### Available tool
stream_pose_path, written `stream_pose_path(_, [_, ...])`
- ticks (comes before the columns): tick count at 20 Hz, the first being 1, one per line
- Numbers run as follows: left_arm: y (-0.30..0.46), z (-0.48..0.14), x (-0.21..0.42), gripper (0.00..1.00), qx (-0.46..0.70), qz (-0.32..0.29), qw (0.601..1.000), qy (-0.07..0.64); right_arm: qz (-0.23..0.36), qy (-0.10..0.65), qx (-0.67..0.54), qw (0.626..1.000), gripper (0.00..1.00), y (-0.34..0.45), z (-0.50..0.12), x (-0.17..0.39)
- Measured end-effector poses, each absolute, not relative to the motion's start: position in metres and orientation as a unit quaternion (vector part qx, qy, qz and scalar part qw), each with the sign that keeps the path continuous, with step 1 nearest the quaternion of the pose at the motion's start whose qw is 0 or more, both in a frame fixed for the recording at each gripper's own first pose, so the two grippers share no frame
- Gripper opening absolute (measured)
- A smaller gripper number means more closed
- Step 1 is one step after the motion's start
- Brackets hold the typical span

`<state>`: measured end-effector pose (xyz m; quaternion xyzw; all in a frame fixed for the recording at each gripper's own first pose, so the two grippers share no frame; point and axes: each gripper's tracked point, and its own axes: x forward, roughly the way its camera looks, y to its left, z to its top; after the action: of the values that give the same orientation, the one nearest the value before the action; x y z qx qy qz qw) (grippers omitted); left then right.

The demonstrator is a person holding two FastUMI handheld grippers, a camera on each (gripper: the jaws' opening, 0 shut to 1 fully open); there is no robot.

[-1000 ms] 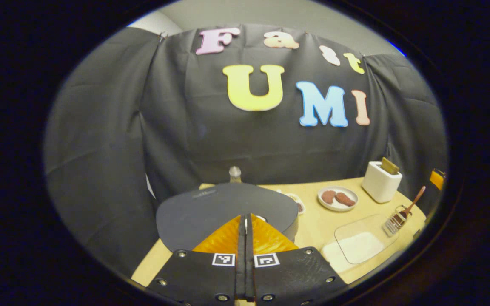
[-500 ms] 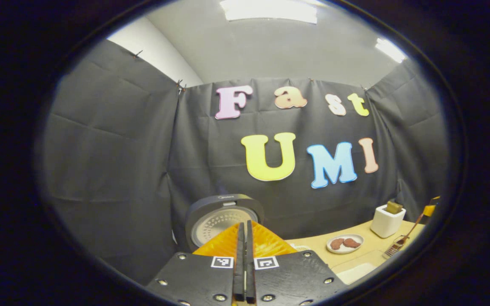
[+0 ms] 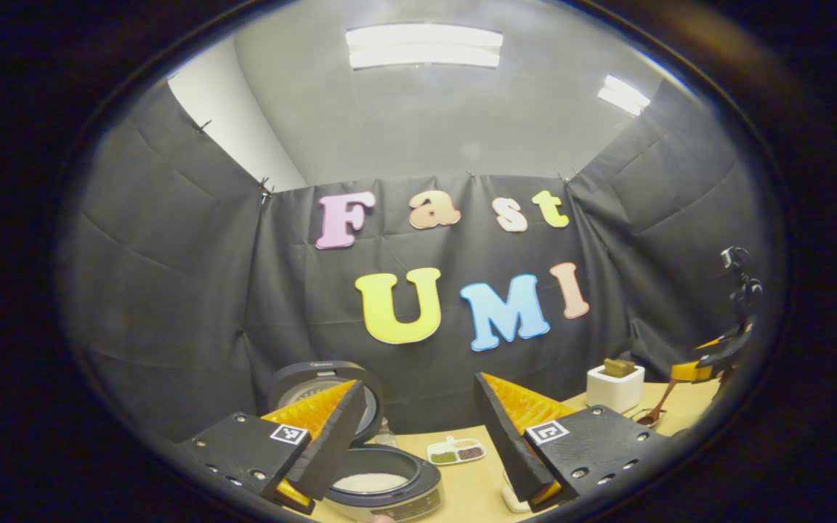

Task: Close the left gripper, press the button to open the rice cooker; take a wooden spoon from the chopstick holder with the right hand, scoop a spoonful of rice and pour it into the rice cooker, then put the wooden spoon back into the chopstick holder.

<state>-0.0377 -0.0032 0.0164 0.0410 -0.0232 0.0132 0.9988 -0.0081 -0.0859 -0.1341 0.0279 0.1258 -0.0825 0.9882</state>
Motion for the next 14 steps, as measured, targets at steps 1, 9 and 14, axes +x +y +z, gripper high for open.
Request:
stream_pose_path(1, [-0.008,0.011,-0.037,0.93,0.041,0.013,0.999,-0.022,-0.095,0.131,0.025,0.986,0.98,-0.094,-0.139,-0.006])
stream_pose_path(9, [-0.038,-0.043,-0.027,0.92,0.061,0.012,0.998,0.022,-0.142,0.16,0.05,0.976,0.98,-0.14,-0.17,0.005])
stream_pose_path(14, [-0.037,-0.063,-0.016,0.92,0.037,0.01,0.998,0.042,-0.133,0.177,0.12,0.968,0.98,-0.145,-0.199,0.017])
